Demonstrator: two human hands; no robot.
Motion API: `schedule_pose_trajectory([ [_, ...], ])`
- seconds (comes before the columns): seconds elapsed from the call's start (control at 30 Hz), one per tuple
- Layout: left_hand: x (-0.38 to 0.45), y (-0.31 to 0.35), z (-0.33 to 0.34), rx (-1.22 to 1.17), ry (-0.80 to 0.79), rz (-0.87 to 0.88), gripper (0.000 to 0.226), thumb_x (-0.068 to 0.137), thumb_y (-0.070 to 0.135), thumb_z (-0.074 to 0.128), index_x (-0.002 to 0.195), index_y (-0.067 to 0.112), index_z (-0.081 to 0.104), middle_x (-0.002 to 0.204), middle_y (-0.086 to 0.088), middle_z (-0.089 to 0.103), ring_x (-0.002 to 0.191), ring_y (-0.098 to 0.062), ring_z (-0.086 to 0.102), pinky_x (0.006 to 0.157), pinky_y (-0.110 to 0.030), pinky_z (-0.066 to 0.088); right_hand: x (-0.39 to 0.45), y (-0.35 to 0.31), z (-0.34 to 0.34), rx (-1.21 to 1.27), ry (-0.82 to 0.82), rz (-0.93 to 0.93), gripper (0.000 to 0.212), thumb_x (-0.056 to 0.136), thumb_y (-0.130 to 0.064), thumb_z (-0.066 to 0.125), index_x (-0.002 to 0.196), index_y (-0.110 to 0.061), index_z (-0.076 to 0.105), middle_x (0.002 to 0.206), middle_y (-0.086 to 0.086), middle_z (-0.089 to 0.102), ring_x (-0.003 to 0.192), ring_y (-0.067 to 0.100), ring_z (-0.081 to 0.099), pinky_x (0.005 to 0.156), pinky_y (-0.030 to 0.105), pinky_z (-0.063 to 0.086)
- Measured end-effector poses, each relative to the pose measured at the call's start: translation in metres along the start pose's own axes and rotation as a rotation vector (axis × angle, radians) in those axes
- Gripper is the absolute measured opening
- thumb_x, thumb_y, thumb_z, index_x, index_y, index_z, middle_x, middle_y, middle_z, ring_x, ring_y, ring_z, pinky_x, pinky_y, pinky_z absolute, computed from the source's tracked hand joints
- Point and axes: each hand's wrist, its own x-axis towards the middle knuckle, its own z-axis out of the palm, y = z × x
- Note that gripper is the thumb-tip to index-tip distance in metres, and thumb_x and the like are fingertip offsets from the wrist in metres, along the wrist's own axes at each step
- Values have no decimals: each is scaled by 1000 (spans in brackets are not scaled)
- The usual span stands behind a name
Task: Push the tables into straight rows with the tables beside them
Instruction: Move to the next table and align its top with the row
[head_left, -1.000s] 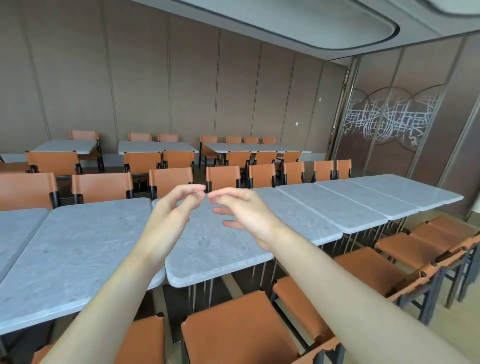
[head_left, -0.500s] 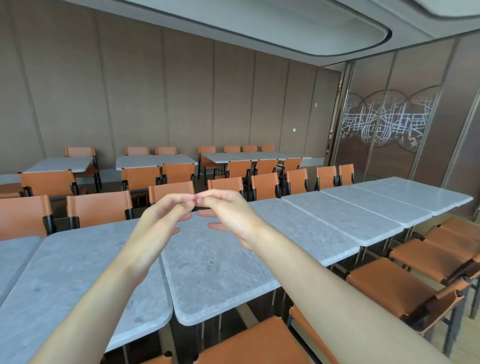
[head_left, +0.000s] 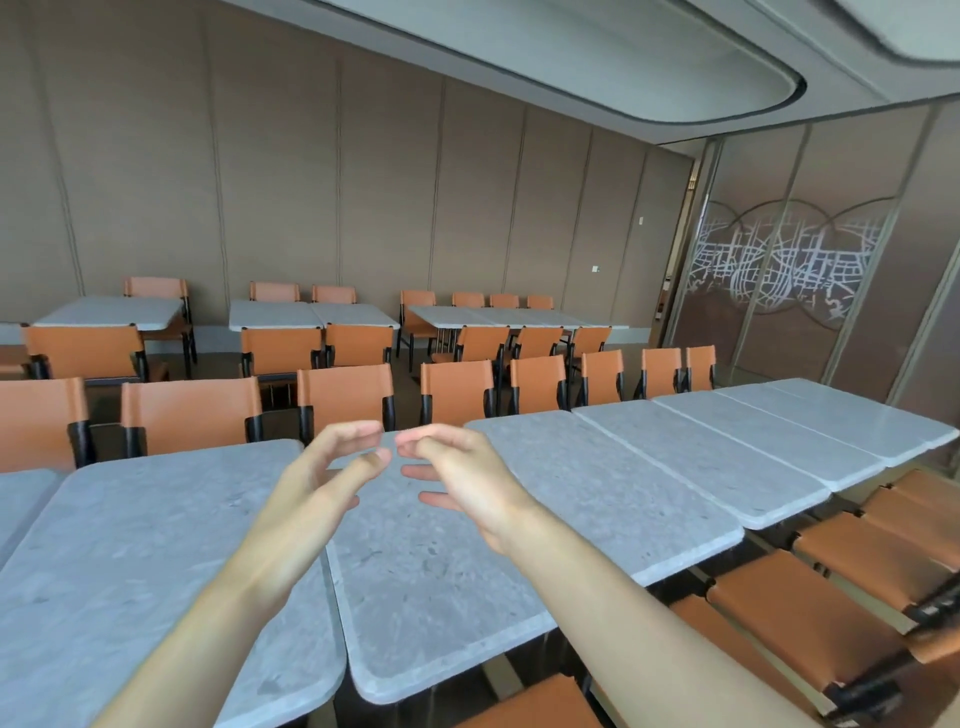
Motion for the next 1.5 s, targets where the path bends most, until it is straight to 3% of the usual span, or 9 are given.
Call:
schedule_pose_trajectory([
  [0.23,20,-22,-57,-16,106,-43,36,80,55,68,116,52,62,121,28,63,118,-2,59,105,-39,45,38,-1,61,14,-43,16,21,103,-24,55,112,-24,74,123,-8,70,112,8,67,102,38,53],
  [0.4,40,-35,-101,-8,96,-25,25,94,39,68,116,49,63,126,23,62,119,0,57,111,-45,43,61,-8,107,42,-26,6,22,102,-23,54,113,-23,73,123,-7,70,112,9,68,104,41,52],
  [0.57,56,-50,-140,2,58,-33,49,68,65,65,115,50,64,124,26,61,120,3,56,110,-42,44,80,-4,150,37,7,38,26,102,-21,50,117,-21,71,126,-3,69,114,12,67,106,43,51],
  [0.73,66,-85,-171,-9,46,-87,40,81,51,68,120,42,63,128,23,60,121,1,55,112,-44,42,97,15,188,17,49,104,18,101,-22,56,110,-24,70,126,-4,68,115,14,66,105,43,52],
  [0.97,68,-151,-196,-9,27,-204,22,95,34,68,116,37,64,127,20,60,114,5,57,110,-41,43,117,62,225,0,92,188,25,99,-18,56,121,-19,68,107,-11,65,120,17,63,102,39,51],
  [1.1,64,-192,-205,25,20,-263,20,96,33,67,115,38,64,126,22,61,108,5,58,91,-27,44,129,101,241,16,139,213,25,98,-14,58,120,-14,68,104,-12,66,115,13,64,108,38,49],
  [1.27,60,-250,-218,44,21,-330,21,93,35,70,112,40,64,128,19,61,110,7,57,88,-25,42,140,155,262,17,179,278,21,97,-16,58,113,-20,70,115,-12,68,118,11,63,110,40,48],
  [1.37,63,-281,-226,73,24,-350,20,94,34,69,113,39,64,128,20,60,108,8,56,81,-18,41,151,183,276,16,171,305,20,96,-19,57,110,-26,70,114,-15,66,114,10,63,105,37,51],
  [1.5,63,-325,-236,114,36,-372,23,93,37,69,115,38,63,130,19,58,120,-6,57,91,-27,41,165,221,295,0,140,310,22,98,-18,55,116,-22,68,117,-5,68,96,6,61,82,21,48],
])
